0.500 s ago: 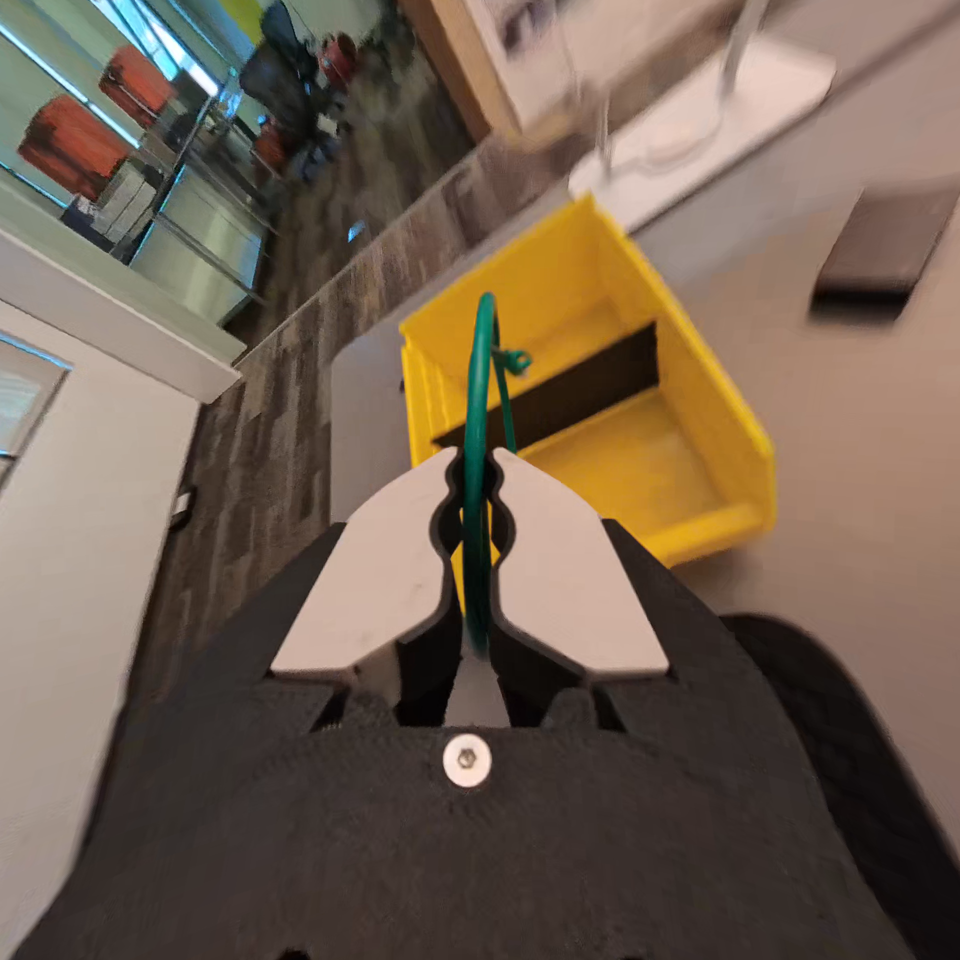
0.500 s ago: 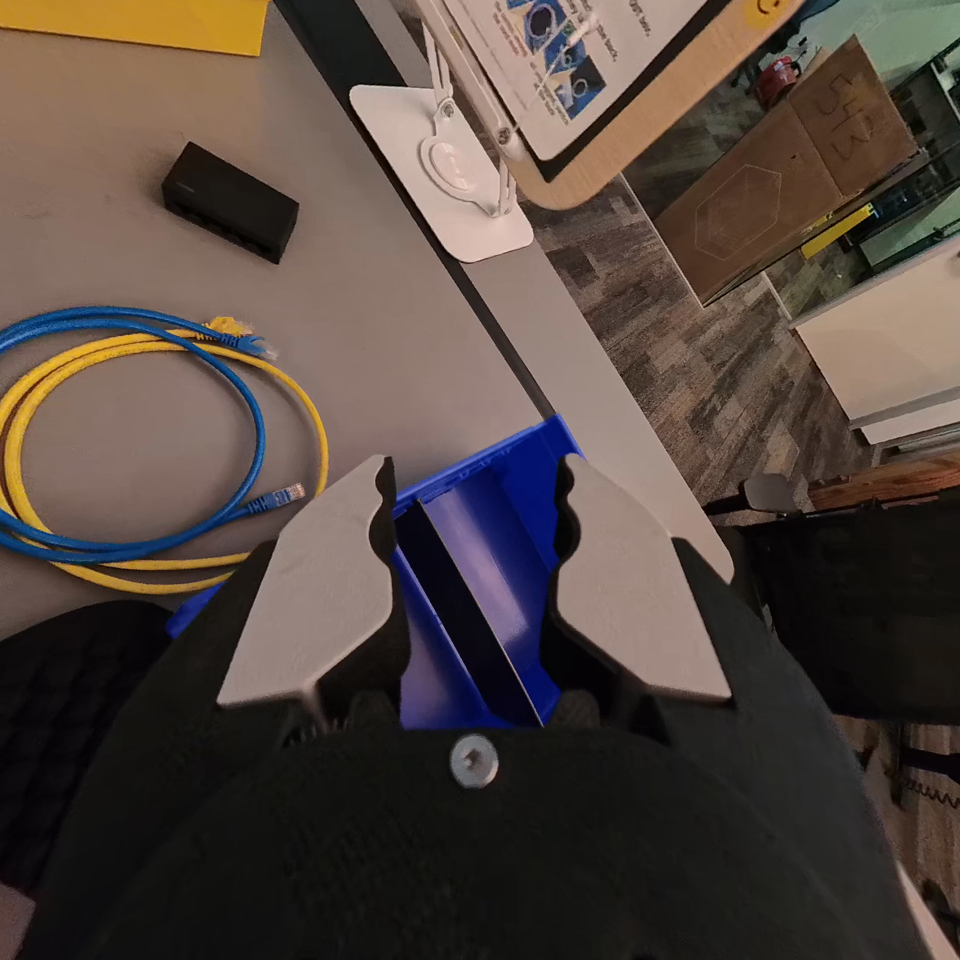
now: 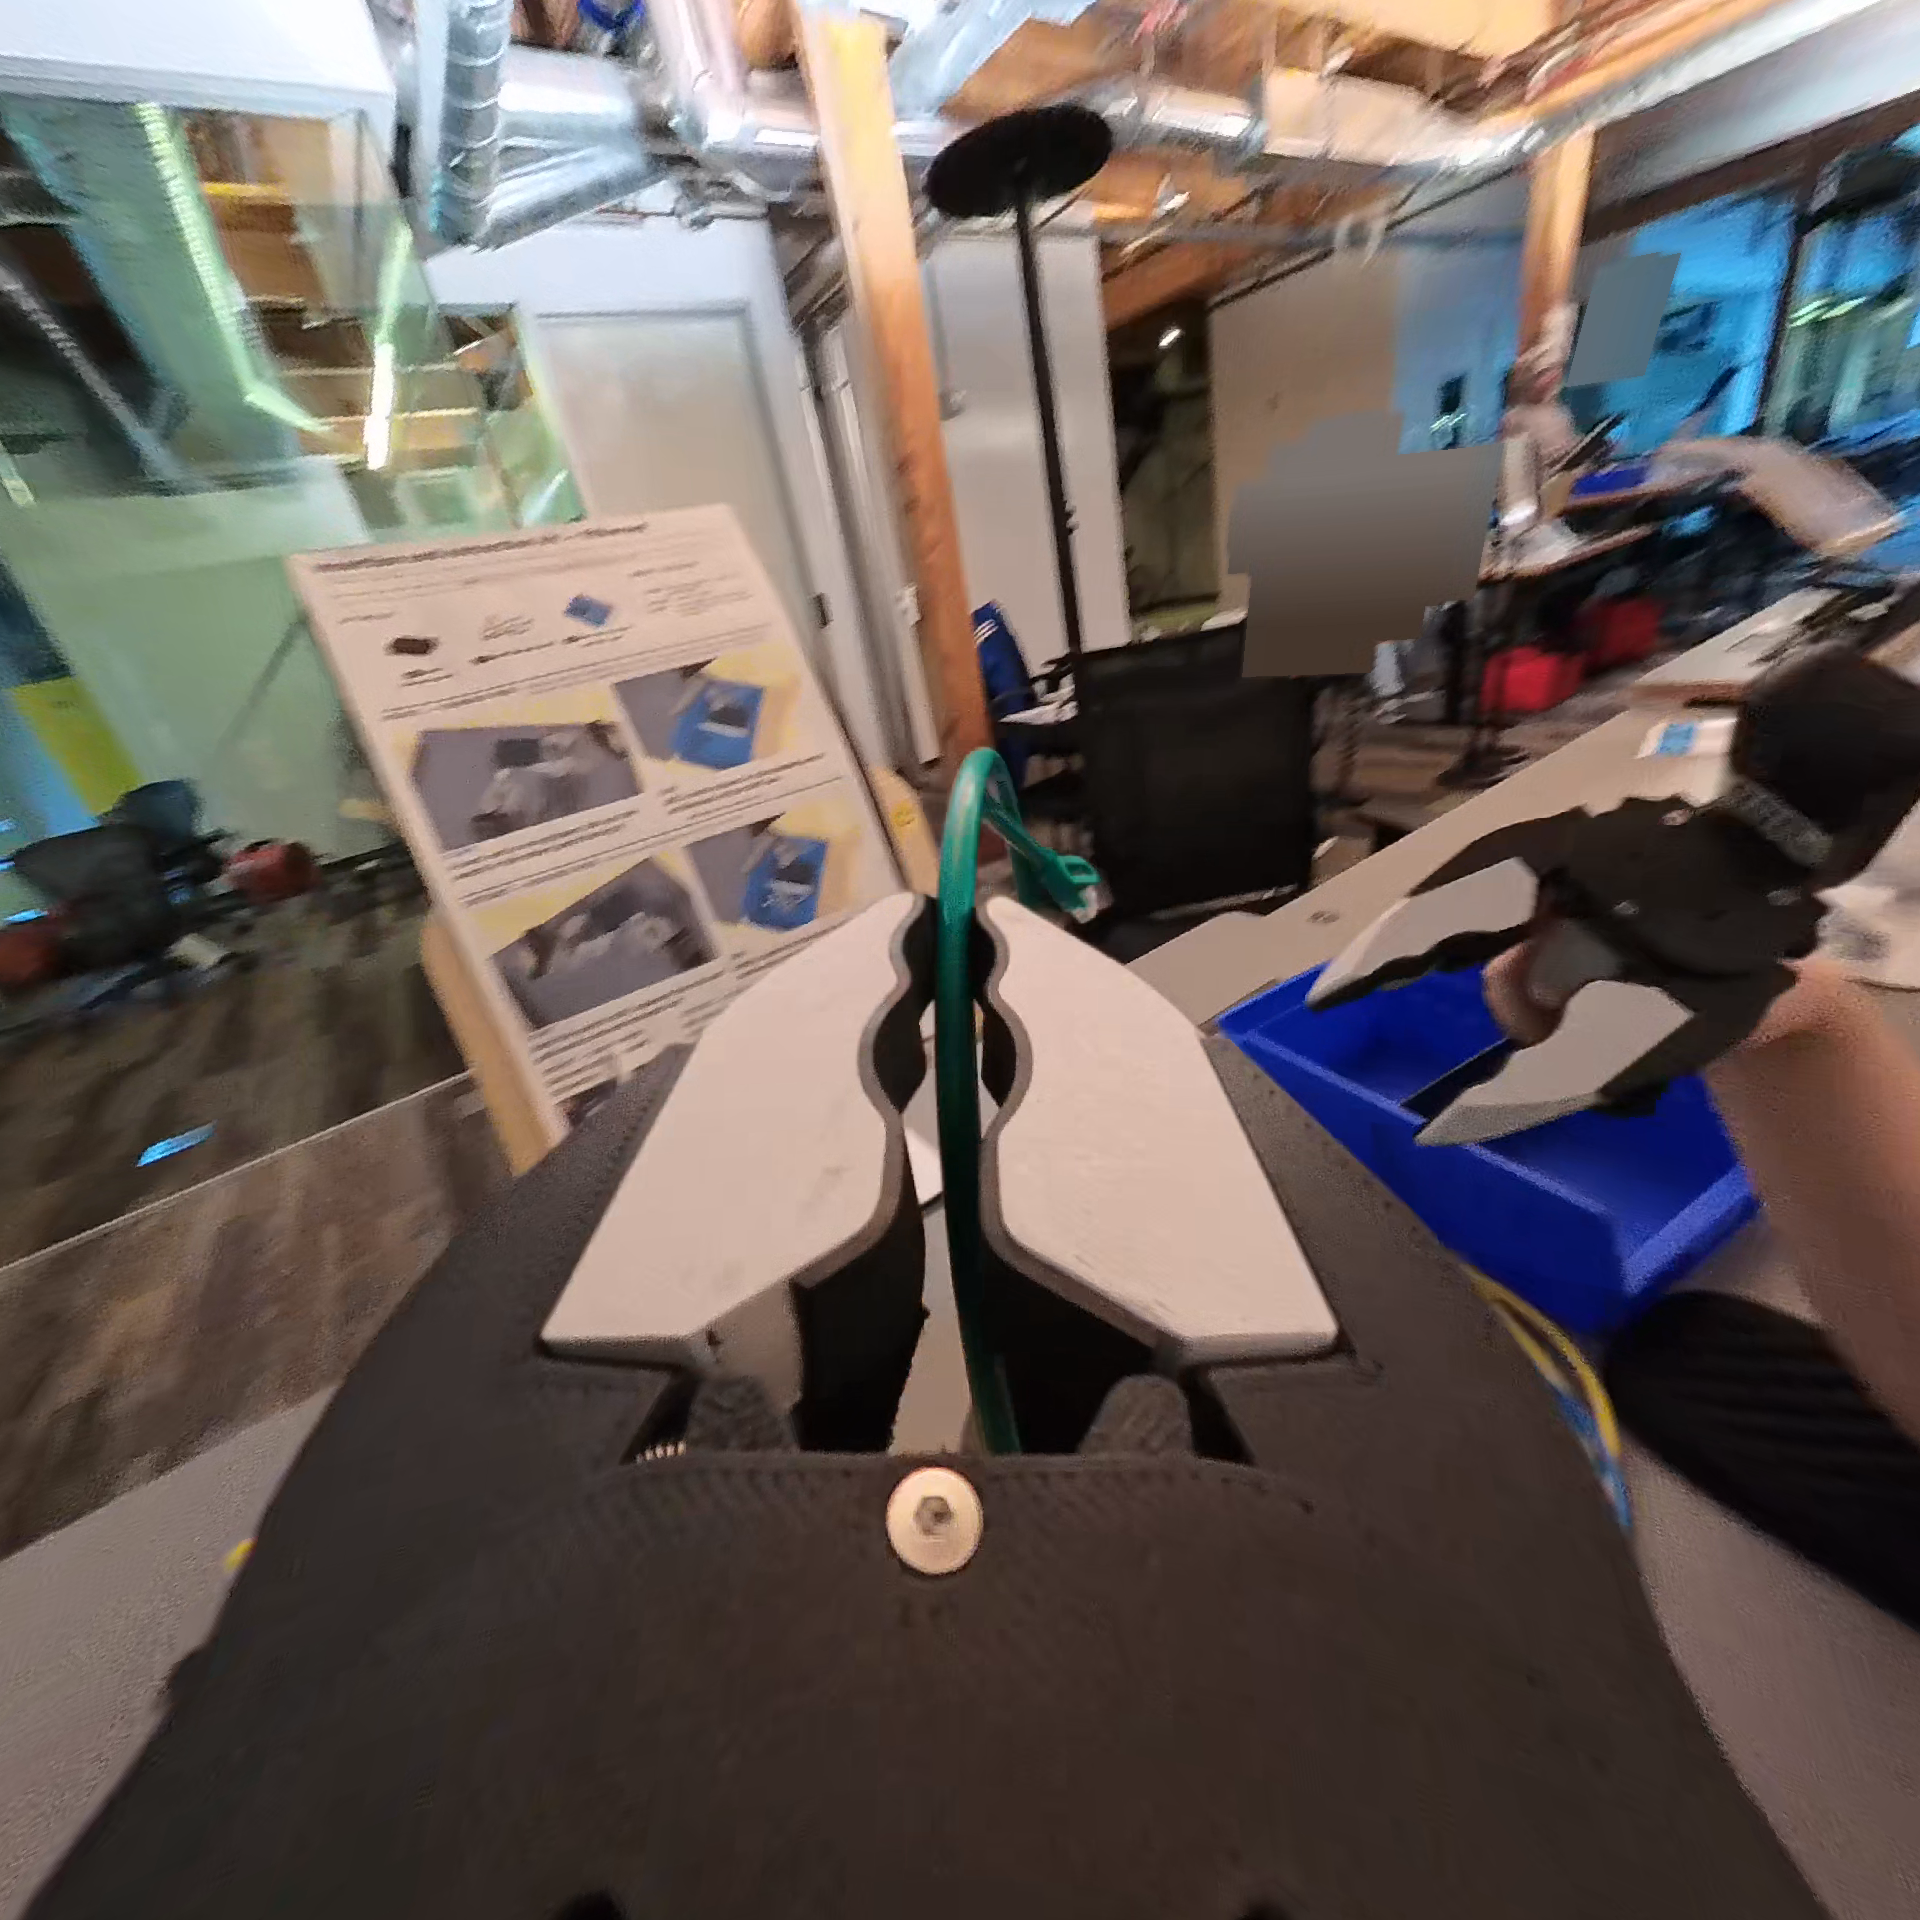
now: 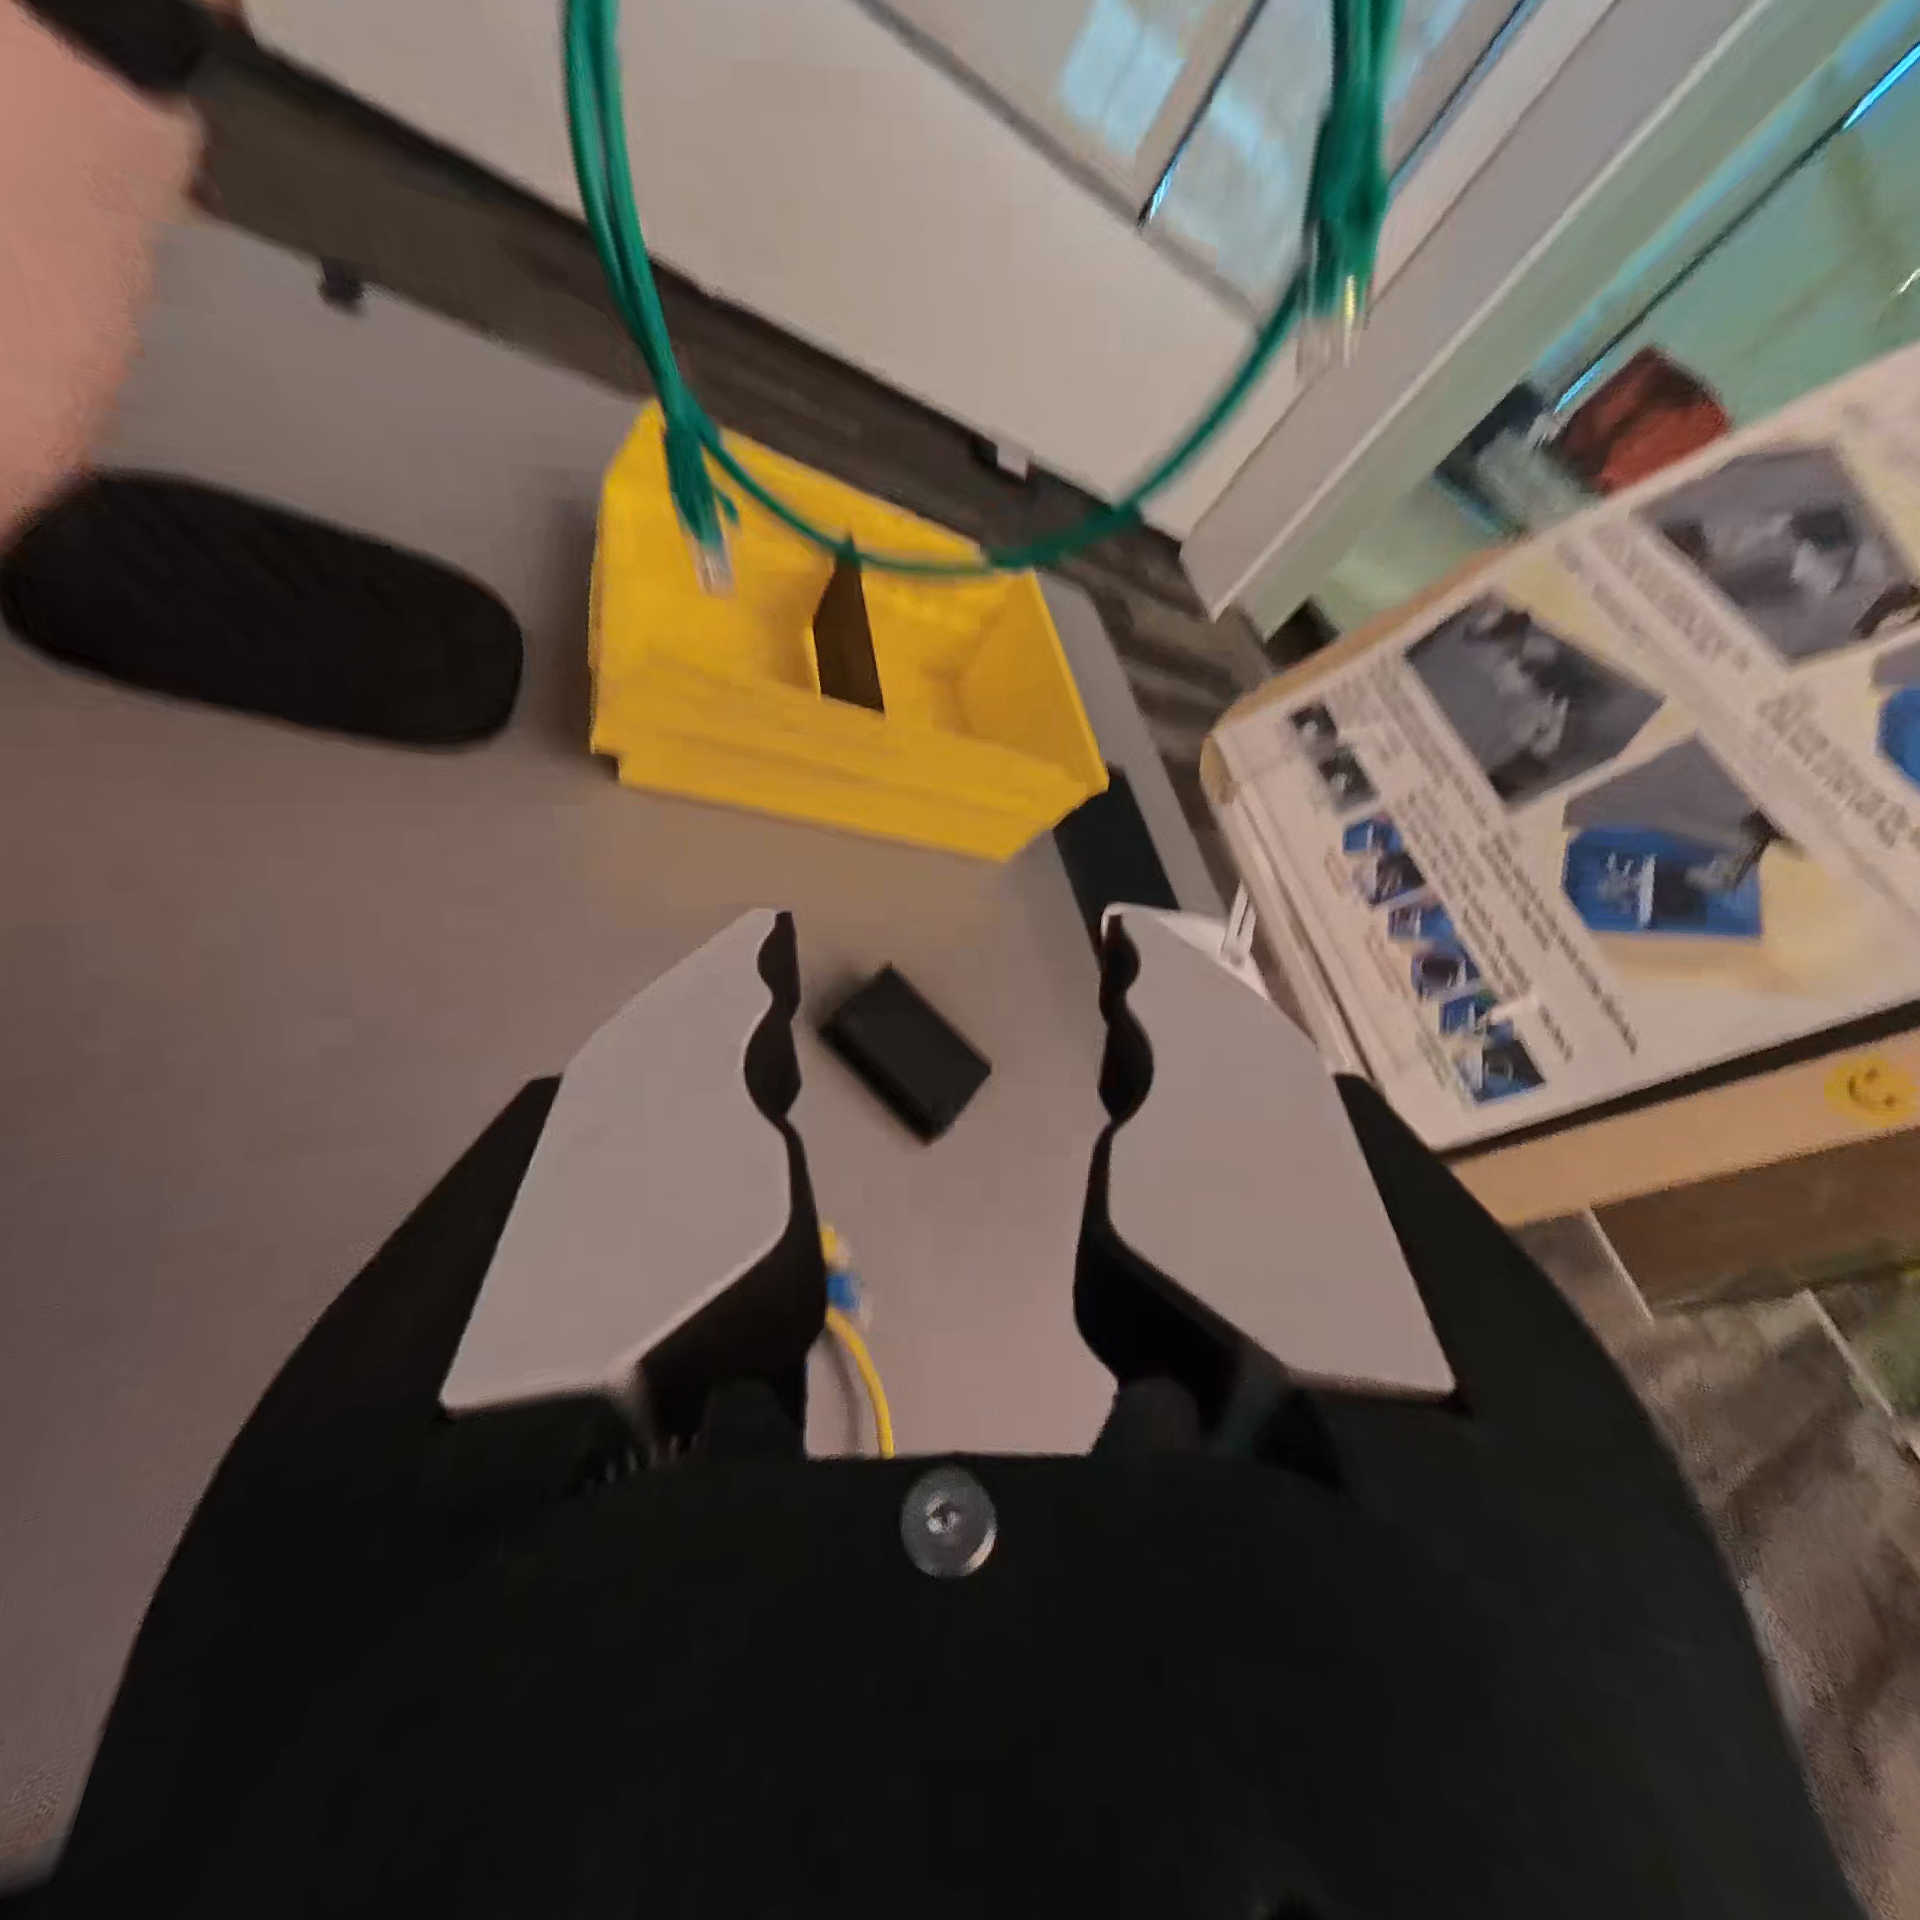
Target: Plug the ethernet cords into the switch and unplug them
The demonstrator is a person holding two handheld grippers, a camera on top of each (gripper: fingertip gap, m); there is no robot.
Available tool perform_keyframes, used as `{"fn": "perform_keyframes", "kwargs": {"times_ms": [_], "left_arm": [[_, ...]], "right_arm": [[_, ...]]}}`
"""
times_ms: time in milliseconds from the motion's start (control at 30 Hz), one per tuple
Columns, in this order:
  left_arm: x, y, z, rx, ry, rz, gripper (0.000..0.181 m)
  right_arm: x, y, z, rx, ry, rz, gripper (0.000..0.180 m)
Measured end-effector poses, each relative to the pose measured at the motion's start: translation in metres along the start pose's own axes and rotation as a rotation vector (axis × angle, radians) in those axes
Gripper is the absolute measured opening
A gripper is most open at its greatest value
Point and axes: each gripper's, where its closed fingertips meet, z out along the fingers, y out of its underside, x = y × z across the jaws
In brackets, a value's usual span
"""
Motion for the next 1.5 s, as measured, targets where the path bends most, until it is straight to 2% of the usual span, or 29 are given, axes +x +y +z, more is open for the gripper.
{"fn": "perform_keyframes", "kwargs": {"times_ms": [67, 167, 300, 433, 500, 533, 700, 733, 800, 967, 1067, 1133, 1233, 1300, 1367, 1433, 1500], "left_arm": [[0.012, 0.001, 0.012, 0.038, 0.072, -0.051, 0.004], [0.030, 0.008, 0.028, 0.069, 0.186, -0.116, 0.004], [0.047, 0.031, 0.048, 0.056, 0.299, -0.188, 0.004], [0.056, 0.049, 0.059, 0.073, 0.402, -0.278, 0.004], [0.065, 0.049, 0.061, 0.067, 0.501, -0.326, 0.004], [0.067, 0.049, 0.061, 0.065, 0.529, -0.341, 0.004], [0.072, 0.067, 0.060, -0.041, 0.607, -0.335, 0.006], [0.071, 0.070, 0.058, -0.076, 0.630, -0.358, 0.015], [0.070, 0.068, 0.051, -0.091, 0.676, -0.417, 0.052], [0.078, 0.068, 0.046, -0.060, 0.713, -0.362, 0.058], [0.111, 0.079, 0.044, -0.144, 0.852, -0.322, 0.053], [0.126, 0.094, 0.049, -0.227, 0.873, -0.292, 0.053], [0.139, 0.134, 0.049, -0.480, 0.910, -0.293, 0.047], [0.149, 0.146, 0.041, -0.585, 1.008, -0.344, 0.038], [0.159, 0.135, 0.040, -0.560, 1.118, -0.454, 0.006], [0.152, 0.134, 0.060, -0.506, 1.021, -0.443, 0.002], [0.140, 0.134, 0.079, -0.425, 0.884, -0.356, 0.001]], "right_arm": [[0.004, -0.022, -0.002, 0.113, 0.036, 0.025, 0.054], [0.036, -0.044, -0.017, 0.243, 0.251, 0.065, 0.050], [0.063, -0.040, -0.029, 0.229, 0.464, -0.001, 0.048], [0.064, -0.024, -0.015, 0.136, 0.474, -0.067, 0.046], [0.065, -0.019, -0.011, 0.117, 0.480, -0.097, 0.017], [0.065, -0.014, -0.008, 0.097, 0.468, -0.111, 0.014], [0.067, -0.019, -0.026, 0.082, 0.514, -0.204, 0.014], [0.065, -0.019, -0.030, 0.068, 0.506, -0.229, 0.013], [0.058, -0.016, -0.036, 0.021, 0.494, -0.345, 0.013], [0.027, -0.019, -0.030, -0.002, 0.432, -0.706, 0.014], [0.006, -0.020, -0.010, -0.001, 0.355, -0.799, 0.014], [-0.006, -0.020, 0.002, -0.008, 0.320, -0.854, 0.014], [-0.012, -0.024, 0.011, -0.009, 0.333, -0.905, 0.014], [-0.013, -0.027, 0.010, -0.001, 0.353, -0.929, 0.014], [-0.007, -0.026, 0.008, -0.020, 0.393, -0.950, 0.014], [0.011, -0.029, 0.003, -0.015, 0.501, -0.928, 0.017], [0.031, -0.030, -0.004, 0.015, 0.573, -0.797, 0.031]]}}
